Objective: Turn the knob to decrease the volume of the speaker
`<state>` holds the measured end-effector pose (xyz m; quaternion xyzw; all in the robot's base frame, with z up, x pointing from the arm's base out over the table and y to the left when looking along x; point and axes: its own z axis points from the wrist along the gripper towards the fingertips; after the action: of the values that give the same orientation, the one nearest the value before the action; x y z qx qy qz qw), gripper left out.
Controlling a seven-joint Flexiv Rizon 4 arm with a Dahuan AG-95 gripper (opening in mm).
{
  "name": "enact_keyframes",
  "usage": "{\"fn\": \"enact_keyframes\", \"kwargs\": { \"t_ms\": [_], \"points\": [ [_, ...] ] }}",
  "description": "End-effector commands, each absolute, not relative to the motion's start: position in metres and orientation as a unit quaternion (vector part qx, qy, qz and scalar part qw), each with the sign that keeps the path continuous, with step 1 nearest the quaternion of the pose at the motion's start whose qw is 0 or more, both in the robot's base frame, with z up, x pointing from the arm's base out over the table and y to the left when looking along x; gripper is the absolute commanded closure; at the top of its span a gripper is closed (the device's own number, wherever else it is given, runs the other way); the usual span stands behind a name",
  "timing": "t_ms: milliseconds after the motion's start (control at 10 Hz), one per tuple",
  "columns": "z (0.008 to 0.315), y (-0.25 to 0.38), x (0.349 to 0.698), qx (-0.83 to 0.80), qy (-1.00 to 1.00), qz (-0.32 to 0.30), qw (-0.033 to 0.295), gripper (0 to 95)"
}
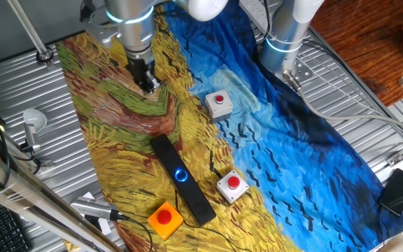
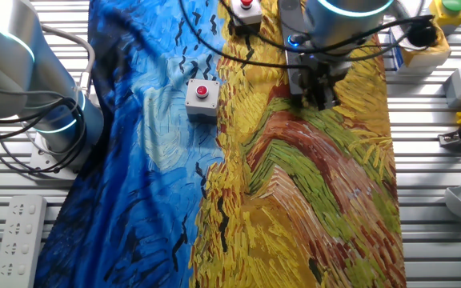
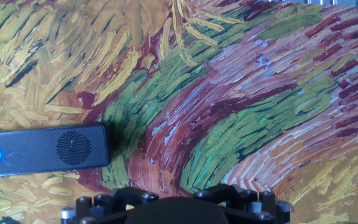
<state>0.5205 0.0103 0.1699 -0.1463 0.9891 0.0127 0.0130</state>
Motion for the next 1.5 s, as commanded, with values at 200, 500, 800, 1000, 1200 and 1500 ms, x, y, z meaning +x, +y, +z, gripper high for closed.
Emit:
{"fn": "enact_keyframes", "kwargs": {
  "t_ms": [200, 500, 800, 1000, 1200, 1500],
  "points": [
    [0.164, 0.026, 0.524, -0.138, 0.990, 0.009, 0.015, 95.0],
    [0.163, 0.032, 0.525, -0.161, 0.987, 0.008, 0.015, 95.0],
    [0.162, 0.031, 0.525, -0.165, 0.986, 0.010, 0.013, 95.0],
    [0.162, 0.031, 0.525, -0.198, 0.980, 0.013, 0.015, 95.0],
    [0.162, 0.031, 0.525, -0.214, 0.977, 0.014, 0.015, 95.0],
    [0.162, 0.031, 0.525, -0.234, 0.972, 0.020, 0.010, 95.0]
  ]
}}
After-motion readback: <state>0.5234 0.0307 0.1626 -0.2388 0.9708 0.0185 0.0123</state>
